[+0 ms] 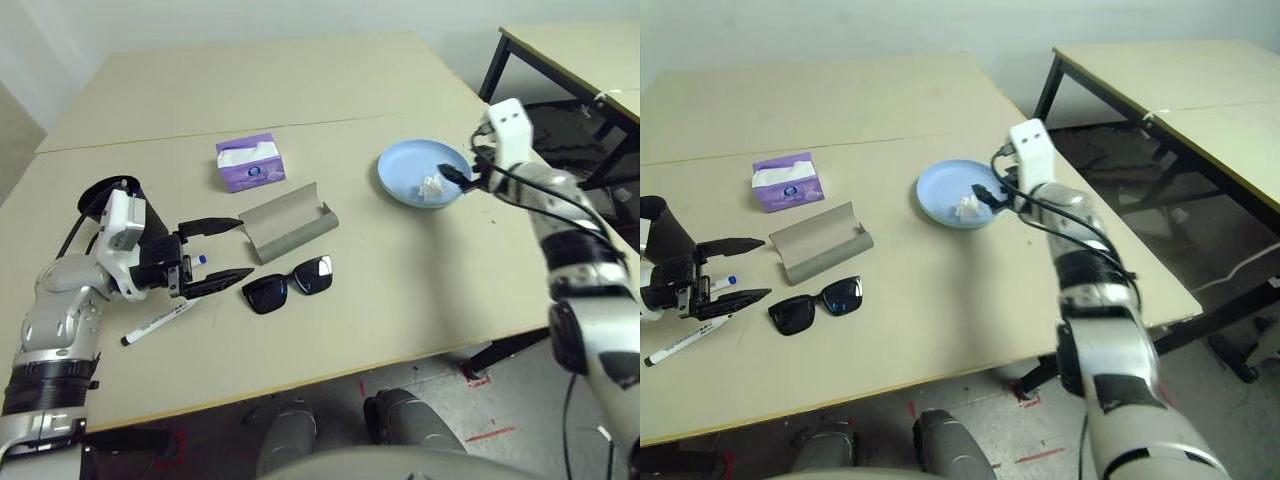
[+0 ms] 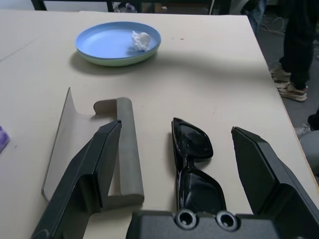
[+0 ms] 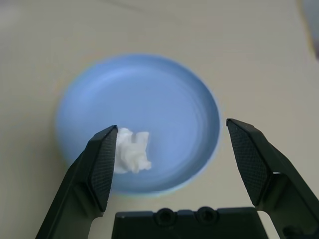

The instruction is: Organize and tidy the items on the table.

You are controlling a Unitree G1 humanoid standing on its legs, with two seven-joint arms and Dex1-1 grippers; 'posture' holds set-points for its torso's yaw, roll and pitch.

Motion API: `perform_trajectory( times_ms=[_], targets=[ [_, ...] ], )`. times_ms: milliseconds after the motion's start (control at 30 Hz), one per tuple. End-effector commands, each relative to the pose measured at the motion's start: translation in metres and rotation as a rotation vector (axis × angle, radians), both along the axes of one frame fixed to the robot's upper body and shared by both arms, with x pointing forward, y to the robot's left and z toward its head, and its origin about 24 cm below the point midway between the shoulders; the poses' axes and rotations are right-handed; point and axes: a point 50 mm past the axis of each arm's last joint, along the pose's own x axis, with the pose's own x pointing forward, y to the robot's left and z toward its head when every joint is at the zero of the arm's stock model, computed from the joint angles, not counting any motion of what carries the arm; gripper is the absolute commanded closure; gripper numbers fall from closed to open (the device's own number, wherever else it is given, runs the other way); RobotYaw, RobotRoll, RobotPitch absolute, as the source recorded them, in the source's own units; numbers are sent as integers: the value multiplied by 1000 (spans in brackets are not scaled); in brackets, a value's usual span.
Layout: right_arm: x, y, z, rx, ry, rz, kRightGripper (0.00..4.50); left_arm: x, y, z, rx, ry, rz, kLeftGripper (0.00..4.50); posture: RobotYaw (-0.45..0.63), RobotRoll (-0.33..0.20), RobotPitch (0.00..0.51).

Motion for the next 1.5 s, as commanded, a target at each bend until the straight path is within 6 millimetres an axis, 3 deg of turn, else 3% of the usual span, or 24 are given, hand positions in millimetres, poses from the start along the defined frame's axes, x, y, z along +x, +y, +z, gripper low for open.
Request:
perform_trajectory(
  times_ms=[33,167,333,567,733,967,1167,1500],
  targets=[
    [-27,33,26,-2,34,174,58,1,1,-3,16,17,-12,0,-118,0,65],
    [-56,89,39,-109,89,426,58,2,5,-3,39,23,-21,0,-135,0,59],
    [-77,139,20,-288,194,703,58,-3,15,-3,76,36,-26,0,-128,0,56],
    [-83,184,-10,-562,253,982,58,-19,30,-1,87,38,26,0,-79,0,60],
    [-83,217,-17,-633,273,1065,58,-34,39,-3,87,46,65,0,-54,0,63],
    [-81,259,-10,-698,284,1112,58,-47,40,-6,70,54,67,0,-32,0,62],
    [-78,289,-14,-685,289,1111,58,-55,43,-10,105,77,23,0,-14,0,61],
    [-76,304,-38,-668,290,1108,58,-66,64,-3,165,78,95,0,15,0,68]
  ],
)
